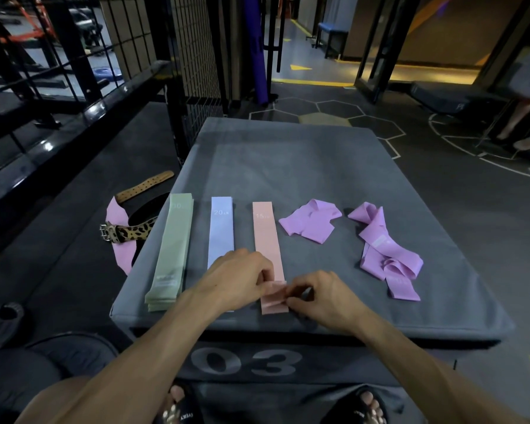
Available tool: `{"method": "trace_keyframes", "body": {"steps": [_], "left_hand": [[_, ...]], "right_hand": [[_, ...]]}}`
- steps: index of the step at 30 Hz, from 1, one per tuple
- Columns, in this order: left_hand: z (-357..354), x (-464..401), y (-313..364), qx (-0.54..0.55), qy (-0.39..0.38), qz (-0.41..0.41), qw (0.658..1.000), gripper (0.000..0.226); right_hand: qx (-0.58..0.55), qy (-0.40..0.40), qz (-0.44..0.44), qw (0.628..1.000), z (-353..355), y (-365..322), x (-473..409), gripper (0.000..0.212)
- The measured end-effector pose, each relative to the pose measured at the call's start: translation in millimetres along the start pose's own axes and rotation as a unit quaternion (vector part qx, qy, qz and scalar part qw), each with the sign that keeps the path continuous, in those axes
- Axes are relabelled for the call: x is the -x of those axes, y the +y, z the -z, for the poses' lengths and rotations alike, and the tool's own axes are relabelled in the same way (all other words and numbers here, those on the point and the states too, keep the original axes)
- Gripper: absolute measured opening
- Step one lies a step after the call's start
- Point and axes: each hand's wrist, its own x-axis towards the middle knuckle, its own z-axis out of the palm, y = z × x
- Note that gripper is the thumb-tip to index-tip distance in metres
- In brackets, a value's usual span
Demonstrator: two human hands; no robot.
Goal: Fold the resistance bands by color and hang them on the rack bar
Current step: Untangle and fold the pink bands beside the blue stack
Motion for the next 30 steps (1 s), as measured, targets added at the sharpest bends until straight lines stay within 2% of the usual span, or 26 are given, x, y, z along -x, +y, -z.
{"method": "trace_keyframes", "body": {"steps": [4, 7, 13, 19, 22, 26, 28, 30], "left_hand": [[-3.6, 3.5, 4.0, -0.017, -0.047, -0.015, 0.999, 0.028], [-7.1, 4.2, 5.6, -0.023, -0.064, -0.024, 0.997, 0.019], [-9.7, -0.8, 2.8, -0.032, -0.095, -0.049, 0.994, 0.019], [-7.4, -11.4, -2.5, -0.038, -0.121, -0.075, 0.989, 0.012], [-8.8, -18.8, -6.1, -0.016, -0.148, -0.072, 0.986, 0.021], [-12.8, -30.2, -16.0, 0.058, -0.180, -0.047, 0.981, 0.014], [-14.9, -33.7, -18.1, 0.087, -0.193, -0.025, 0.977, 0.014], [-16.6, -35.8, -17.5, 0.100, -0.196, -0.015, 0.975, 0.014]], "right_hand": [[-0.030, -0.045, -0.006, 0.999, 11.3, -0.8, 1.1, 0.007], [-0.051, -0.082, -0.017, 0.995, 24.3, 0.4, 1.1, 0.007], [0.010, -0.033, -0.052, 0.998, 35.8, 2.8, -37.3, 0.012], [0.065, 0.061, -0.040, 0.995, 45.8, 6.4, -141.0, 0.011], [0.144, 0.075, -0.023, 0.986, 45.1, 2.8, -193.3, 0.022], [0.173, 0.067, -0.037, 0.982, 34.9, 0.4, -244.0, 0.039], [0.183, 0.052, -0.048, 0.981, 30.5, -1.3, -255.4, 0.034], [0.190, 0.049, -0.054, 0.979, 30.7, -2.2, -260.1, 0.021]]}}
